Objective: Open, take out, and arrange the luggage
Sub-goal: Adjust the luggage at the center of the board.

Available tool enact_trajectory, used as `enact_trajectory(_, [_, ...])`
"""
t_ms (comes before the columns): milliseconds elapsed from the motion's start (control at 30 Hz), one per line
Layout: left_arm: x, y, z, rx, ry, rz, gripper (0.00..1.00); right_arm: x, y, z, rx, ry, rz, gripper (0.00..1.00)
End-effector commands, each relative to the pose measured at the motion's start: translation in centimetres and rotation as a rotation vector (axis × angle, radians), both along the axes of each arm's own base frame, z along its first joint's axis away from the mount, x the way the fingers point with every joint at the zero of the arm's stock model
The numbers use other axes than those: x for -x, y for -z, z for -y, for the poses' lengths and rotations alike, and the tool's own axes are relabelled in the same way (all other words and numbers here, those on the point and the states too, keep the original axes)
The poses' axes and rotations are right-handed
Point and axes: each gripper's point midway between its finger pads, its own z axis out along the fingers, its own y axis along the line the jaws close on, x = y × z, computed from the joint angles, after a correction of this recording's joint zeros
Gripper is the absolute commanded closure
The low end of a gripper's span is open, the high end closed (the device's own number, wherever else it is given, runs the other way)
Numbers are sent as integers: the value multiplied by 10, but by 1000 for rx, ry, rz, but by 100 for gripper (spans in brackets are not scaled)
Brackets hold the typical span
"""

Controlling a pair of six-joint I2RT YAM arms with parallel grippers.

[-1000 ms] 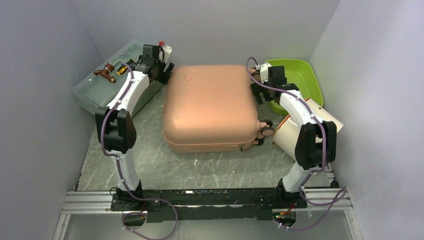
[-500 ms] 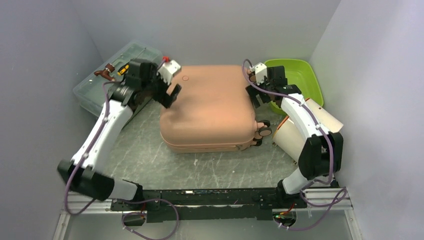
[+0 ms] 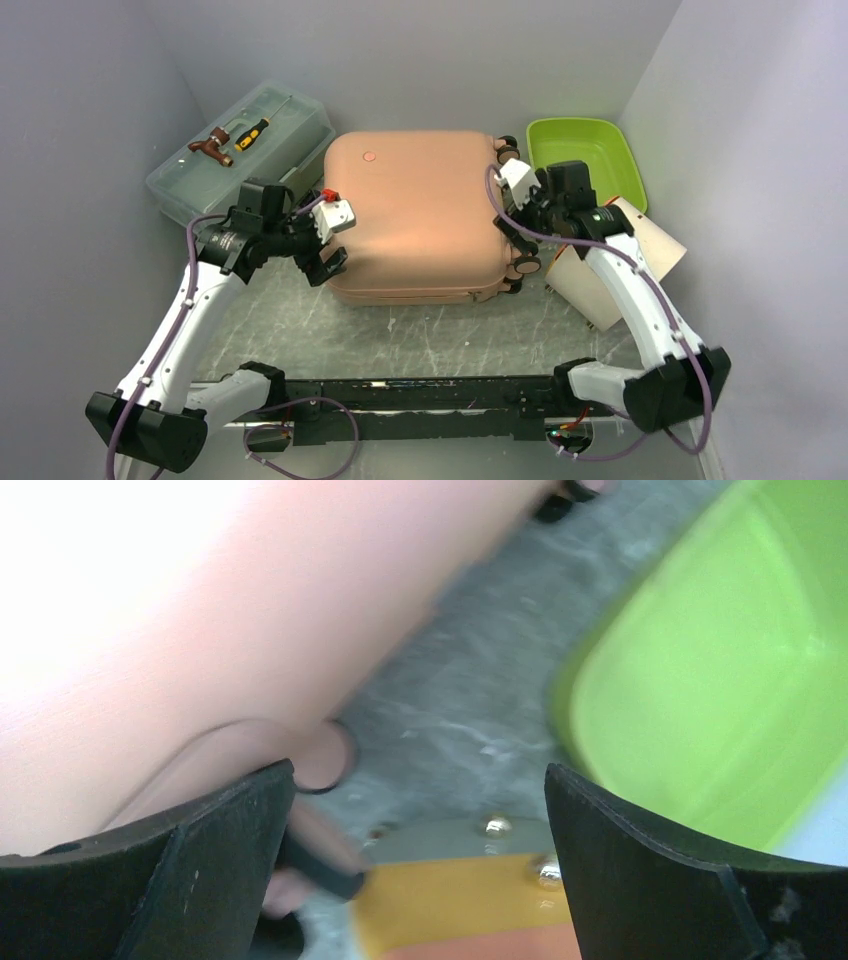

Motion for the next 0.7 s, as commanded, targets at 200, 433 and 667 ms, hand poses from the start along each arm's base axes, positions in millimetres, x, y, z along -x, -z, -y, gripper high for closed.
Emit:
enact_trajectory(200, [23, 42, 7, -12, 87, -141, 1, 120, 16, -48, -100, -539, -202, 0])
enact_trajectory(433, [-3, 55, 1, -47, -8, -114, 0, 79, 60, -43, -43, -404, -186, 0])
enact_trajectory(667, [-40, 66, -8, -121, -107, -83, 0, 12, 72, -50, -52, -232, -79, 0])
